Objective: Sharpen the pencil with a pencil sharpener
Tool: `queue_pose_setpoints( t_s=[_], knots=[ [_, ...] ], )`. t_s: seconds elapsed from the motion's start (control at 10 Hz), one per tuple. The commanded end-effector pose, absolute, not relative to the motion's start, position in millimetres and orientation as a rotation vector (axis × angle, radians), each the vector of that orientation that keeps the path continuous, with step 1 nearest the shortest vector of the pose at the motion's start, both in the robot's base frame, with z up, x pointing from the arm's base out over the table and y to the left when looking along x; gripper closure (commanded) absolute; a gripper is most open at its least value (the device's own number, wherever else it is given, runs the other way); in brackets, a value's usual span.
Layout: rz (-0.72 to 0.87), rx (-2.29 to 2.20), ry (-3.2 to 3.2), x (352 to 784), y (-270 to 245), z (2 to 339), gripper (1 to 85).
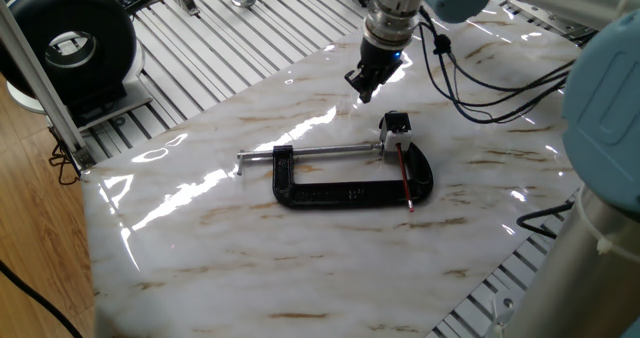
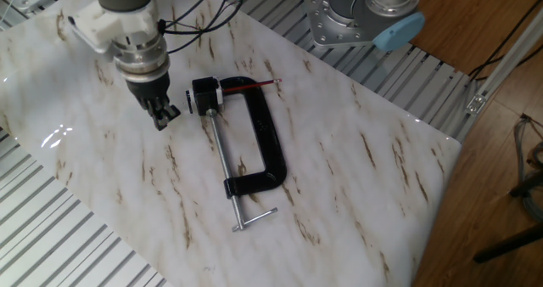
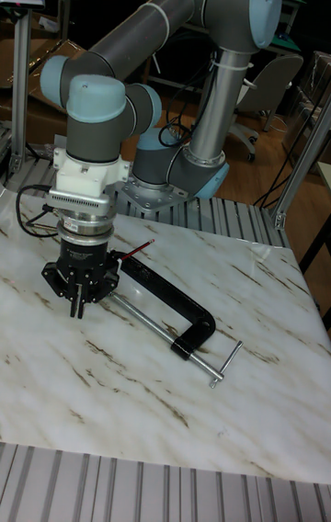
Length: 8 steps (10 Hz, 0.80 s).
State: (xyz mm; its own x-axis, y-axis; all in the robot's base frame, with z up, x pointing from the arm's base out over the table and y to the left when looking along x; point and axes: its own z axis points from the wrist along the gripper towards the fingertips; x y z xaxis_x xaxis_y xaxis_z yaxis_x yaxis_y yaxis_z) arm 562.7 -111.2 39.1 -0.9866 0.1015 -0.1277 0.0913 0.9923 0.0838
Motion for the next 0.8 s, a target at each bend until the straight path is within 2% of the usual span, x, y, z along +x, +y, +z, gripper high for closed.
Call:
queue_pose_setpoints(
  t_s=[0.0,0.2,0.5,0.7],
  knots=[
    [0.143,0.161,2.995,546,-118,47,60.7],
    [0.136,0.172,3.02,541,-120,44,67.0],
    [0.117,0.276,3.034,545,-119,41,84.7],
    [0.087,0.257,3.05,540,-129,41,84.7]
  ],
)
